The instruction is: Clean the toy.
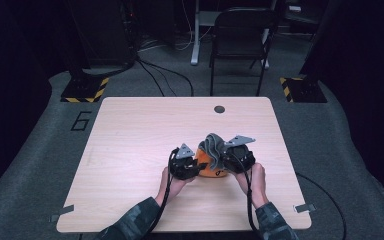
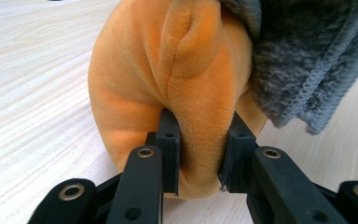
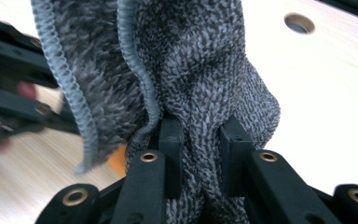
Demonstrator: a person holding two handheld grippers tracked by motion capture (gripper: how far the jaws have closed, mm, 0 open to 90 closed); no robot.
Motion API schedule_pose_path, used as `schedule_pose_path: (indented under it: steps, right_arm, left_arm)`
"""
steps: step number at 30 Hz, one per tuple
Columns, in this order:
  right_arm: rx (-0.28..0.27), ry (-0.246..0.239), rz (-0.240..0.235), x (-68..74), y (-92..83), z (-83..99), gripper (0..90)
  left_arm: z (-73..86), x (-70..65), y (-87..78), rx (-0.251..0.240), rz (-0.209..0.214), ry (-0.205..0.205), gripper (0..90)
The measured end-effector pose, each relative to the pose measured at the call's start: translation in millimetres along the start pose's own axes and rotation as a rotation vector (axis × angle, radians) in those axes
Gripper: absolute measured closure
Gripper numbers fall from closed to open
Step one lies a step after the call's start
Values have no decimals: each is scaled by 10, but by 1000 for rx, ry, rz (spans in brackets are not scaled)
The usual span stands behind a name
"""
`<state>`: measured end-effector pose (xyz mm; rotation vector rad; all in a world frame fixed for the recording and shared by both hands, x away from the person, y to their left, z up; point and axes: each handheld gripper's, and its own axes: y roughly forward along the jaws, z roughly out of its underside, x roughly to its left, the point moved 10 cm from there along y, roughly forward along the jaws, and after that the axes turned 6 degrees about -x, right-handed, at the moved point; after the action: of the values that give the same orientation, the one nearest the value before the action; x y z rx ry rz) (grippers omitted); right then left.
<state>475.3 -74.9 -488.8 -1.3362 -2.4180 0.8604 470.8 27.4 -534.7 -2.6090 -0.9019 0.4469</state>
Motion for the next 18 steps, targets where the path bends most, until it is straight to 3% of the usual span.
schedule_pose_path:
  steps: [1, 18]
  right_arm:
    - [11, 9, -12, -29, 2, 35, 745]
    - [149, 92, 33, -447, 163, 475, 743]
  left_arm:
    - [1, 0, 2, -1, 1, 1, 727]
    - [7, 13, 12, -7, 17, -6, 719]
